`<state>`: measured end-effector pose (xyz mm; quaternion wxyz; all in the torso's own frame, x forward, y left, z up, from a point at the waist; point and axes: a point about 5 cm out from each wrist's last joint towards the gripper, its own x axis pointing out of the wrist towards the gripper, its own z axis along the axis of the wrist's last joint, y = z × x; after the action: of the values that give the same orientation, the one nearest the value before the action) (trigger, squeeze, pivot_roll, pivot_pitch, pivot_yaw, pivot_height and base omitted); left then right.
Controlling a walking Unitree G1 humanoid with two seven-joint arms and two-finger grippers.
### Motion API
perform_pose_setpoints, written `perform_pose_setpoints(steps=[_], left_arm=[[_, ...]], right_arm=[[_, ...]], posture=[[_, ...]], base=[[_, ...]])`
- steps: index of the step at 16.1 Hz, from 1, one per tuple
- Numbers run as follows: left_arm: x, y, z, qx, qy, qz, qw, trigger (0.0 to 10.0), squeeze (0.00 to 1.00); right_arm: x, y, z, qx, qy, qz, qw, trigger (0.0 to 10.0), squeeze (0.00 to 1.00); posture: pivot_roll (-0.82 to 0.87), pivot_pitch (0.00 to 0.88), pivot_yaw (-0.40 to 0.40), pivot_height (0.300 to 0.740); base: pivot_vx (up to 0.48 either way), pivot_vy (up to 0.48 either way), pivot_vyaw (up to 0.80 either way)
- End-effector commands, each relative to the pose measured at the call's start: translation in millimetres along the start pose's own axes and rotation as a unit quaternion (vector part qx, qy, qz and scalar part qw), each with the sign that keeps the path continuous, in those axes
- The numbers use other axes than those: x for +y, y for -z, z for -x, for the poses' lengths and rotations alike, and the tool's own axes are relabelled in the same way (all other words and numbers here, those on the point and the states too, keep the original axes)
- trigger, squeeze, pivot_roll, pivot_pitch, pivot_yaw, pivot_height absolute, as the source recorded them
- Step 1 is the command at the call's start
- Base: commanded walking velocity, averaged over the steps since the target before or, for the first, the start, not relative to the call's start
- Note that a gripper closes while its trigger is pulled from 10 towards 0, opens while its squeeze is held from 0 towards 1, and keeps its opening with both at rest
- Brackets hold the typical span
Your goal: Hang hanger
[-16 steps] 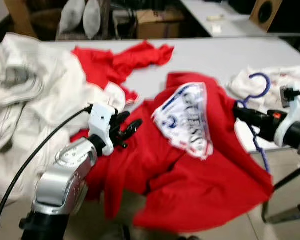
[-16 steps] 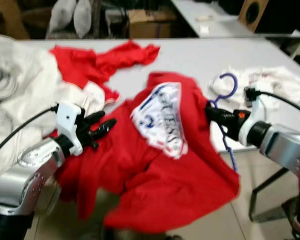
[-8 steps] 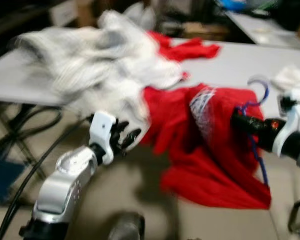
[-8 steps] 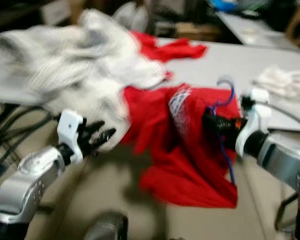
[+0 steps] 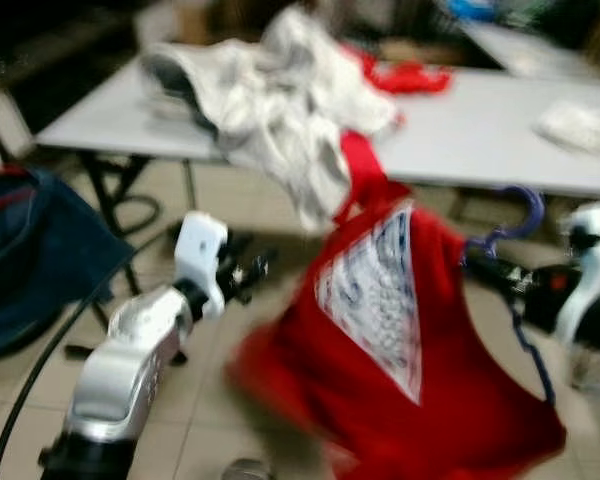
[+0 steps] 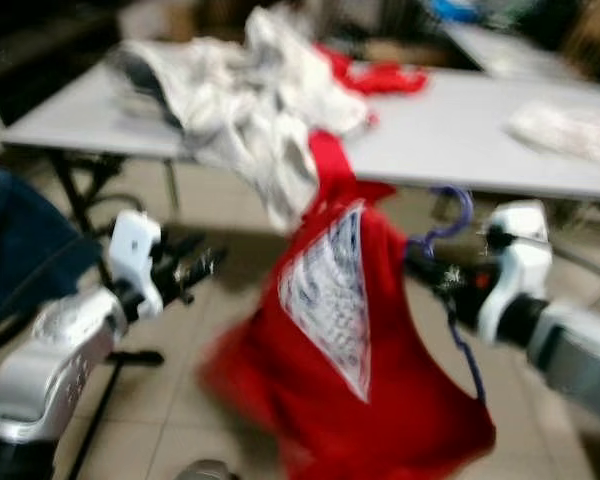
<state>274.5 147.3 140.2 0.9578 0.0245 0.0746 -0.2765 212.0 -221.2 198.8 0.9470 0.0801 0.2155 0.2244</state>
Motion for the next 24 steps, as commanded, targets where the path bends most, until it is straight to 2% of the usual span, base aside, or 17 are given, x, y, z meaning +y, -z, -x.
perform_pose_setpoints(steps=[1,4,7,9,12,13,16,17,20,22,23,24], left_arm=[[1.4,-6,-2.7,-0.012,-0.009,-0.013,1.000,10.0,0.00],[1.4,-4,-3.1,-0.012,-0.012,-0.017,1.000,10.0,0.00],[2.4,-6,-3.5,-0.017,-0.020,-0.022,0.999,10.0,0.00],[3.4,-5,-3.5,-0.017,-0.025,-0.022,0.999,10.0,0.00],[5.9,-4,-5.5,-0.021,-0.044,-0.020,0.999,10.0,0.00],[13.6,4,-10.4,-0.003,-0.104,0.018,0.994,10.0,0.00],[14.9,8,-13.4,-0.021,-0.143,0.045,0.988,10.0,0.00],[16.3,9,-14.4,-0.014,-0.154,0.042,0.987,10.0,0.00],[16.7,12,-15.5,0.001,-0.154,0.043,0.987,10.0,0.00],[14.7,20,-12.9,0.023,-0.142,0.064,0.988,10.0,0.00],[11.8,20,-11.7,0.018,-0.120,0.063,0.991,10.0,0.00],[12.9,18,-10.8,0.003,-0.123,0.050,0.991,10.0,0.00]], right_arm=[[2.0,-13,0.5,-0.062,0.012,0.028,0.998,10.0,0.00],[-1.9,-17,-6.7,-0.119,0.023,0.017,0.993,10.0,0.00],[-2.1,-18,-12.4,-0.145,0.010,0.025,0.989,10.0,0.00],[-8.0,-15,-17.2,-0.145,0.019,0.052,0.988,10.0,0.00],[-21.5,-15,-24.1,-0.143,0.058,0.060,0.986,10.0,0.00],[-30.1,-9,-28.9,-0.140,0.095,0.051,0.984,10.0,0.00],[-33.6,6,-35.1,-0.128,0.127,0.043,0.983,10.0,0.00],[-36.4,10,-36.2,-0.129,0.142,0.049,0.980,10.0,0.00],[-45.7,17,-36.3,-0.117,0.182,0.060,0.974,10.0,0.00],[-48.4,16,-35.5,-0.113,0.187,0.079,0.973,10.0,0.00],[-51.6,15,-34.7,-0.114,0.191,0.084,0.971,10.0,0.00],[-54.8,13,-34.0,-0.113,0.193,0.088,0.971,10.0,0.00]], posture=[[0.02,0.000,-0.004,0.740],[0.03,0.000,-0.004,0.740],[0.04,0.000,-0.014,0.740],[0.04,0.000,-0.016,0.740],[0.04,0.000,-0.021,0.740],[0.04,0.000,-0.025,0.740],[0.05,0.000,-0.035,0.740],[0.05,0.000,-0.035,0.740],[0.04,0.000,-0.034,0.740],[0.03,0.000,-0.034,0.740],[0.03,0.000,-0.035,0.740],[0.03,0.000,-0.037,0.740]], base=[[0.000,-0.255,0.00],[0.000,-0.272,0.00],[0.000,-0.331,0.00],[0.000,-0.349,0.00],[0.000,-0.326,0.00],[0.000,0.000,0.00],[0.000,0.000,0.00],[0.000,0.000,0.00],[0.000,0.000,0.53],[0.000,0.000,0.80],[0.000,0.000,0.80],[0.000,0.000,0.80]])
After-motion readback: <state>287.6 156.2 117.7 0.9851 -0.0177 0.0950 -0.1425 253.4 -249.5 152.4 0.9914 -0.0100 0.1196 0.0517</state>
